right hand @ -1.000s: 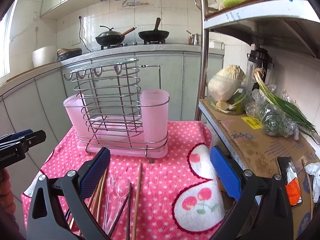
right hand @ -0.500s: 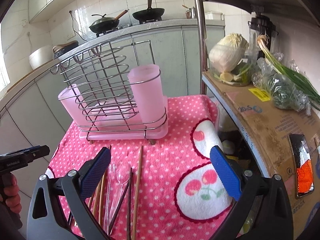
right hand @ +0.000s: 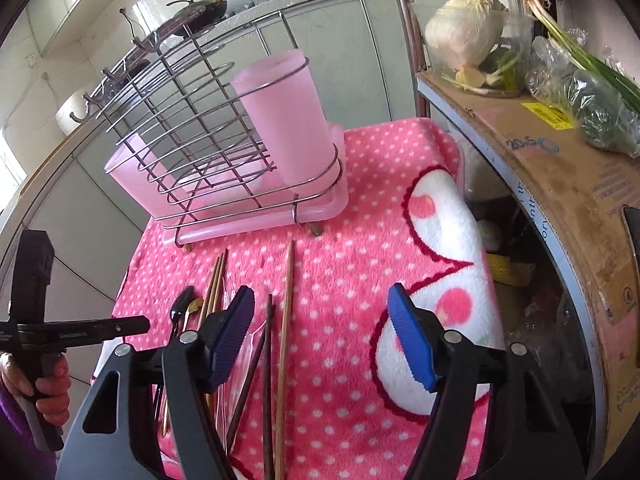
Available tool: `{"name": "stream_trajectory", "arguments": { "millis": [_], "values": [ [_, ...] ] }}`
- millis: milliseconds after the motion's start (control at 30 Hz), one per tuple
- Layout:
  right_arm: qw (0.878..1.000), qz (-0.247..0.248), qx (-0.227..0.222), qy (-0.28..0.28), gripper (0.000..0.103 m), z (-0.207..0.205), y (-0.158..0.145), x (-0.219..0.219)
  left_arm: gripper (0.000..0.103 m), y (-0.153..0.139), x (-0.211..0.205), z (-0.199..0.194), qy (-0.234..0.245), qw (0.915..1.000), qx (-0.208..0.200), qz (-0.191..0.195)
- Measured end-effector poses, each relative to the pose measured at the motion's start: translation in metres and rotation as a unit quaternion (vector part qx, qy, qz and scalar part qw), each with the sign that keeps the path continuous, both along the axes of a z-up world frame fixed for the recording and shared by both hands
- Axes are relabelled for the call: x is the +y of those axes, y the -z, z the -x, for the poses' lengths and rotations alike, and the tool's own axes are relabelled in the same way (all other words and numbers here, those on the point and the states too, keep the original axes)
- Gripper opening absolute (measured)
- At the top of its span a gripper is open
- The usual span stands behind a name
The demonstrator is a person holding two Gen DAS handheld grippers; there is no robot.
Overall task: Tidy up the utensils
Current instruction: 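Grasp the black spoon with the left gripper while the right gripper grasps a wooden chopstick, then lift the black spoon and chopstick and carry both toward the pink cup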
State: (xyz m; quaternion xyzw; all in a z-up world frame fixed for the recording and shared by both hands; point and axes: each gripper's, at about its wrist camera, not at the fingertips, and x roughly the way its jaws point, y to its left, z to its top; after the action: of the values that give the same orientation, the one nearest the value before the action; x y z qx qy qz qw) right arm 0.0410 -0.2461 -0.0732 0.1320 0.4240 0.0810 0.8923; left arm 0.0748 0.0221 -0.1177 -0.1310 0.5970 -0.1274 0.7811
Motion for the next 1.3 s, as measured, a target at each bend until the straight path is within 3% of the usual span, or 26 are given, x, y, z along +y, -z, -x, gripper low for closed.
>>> {"name": "stream_trajectory", "arguments": {
  "millis": [100,333,500,567,667,900,1033,1300],
  "values": [
    [1.0,-0.002,0.004,0.0,0.07,-0.003,0.002,-0.002,0.022,0.008,-0.007,-0.005,0.004,0.9998,0.016,0.007],
    [1.0,-0.006,0.012,-0.005,0.069,-0.007,0.008,-0.002,0.022,0.028,-0.024,-0.018,0.012,0.9986,0.036,-0.037],
    [1.0,-0.008,0.021,-0.008,0.069,-0.013,0.013,-0.001,0.022,0.036,-0.028,-0.026,0.009,0.9982,0.043,-0.041],
    [0.999,-0.01,0.027,-0.013,0.069,-0.017,0.016,0.001,0.013,0.036,-0.027,-0.029,0.004,0.9981,0.042,-0.045],
    [0.999,-0.02,0.04,-0.024,0.069,-0.025,0.02,0.005,0.011,0.033,-0.024,-0.031,0.007,0.9987,0.03,-0.041],
    [0.992,-0.047,0.108,-0.041,0.034,-0.06,0.039,0.015,0.011,0.013,-0.004,-0.018,-0.002,0.9994,-0.017,-0.029],
    [0.989,-0.044,0.135,-0.051,0.031,-0.078,0.047,0.03,0.011,-0.001,0.011,-0.007,-0.004,0.9991,-0.041,-0.013],
    [0.986,0.02,0.159,-0.049,0.03,-0.098,0.065,0.059,0.011,-0.03,0.031,0.008,-0.002,0.9965,-0.081,0.019]
  ]
}}
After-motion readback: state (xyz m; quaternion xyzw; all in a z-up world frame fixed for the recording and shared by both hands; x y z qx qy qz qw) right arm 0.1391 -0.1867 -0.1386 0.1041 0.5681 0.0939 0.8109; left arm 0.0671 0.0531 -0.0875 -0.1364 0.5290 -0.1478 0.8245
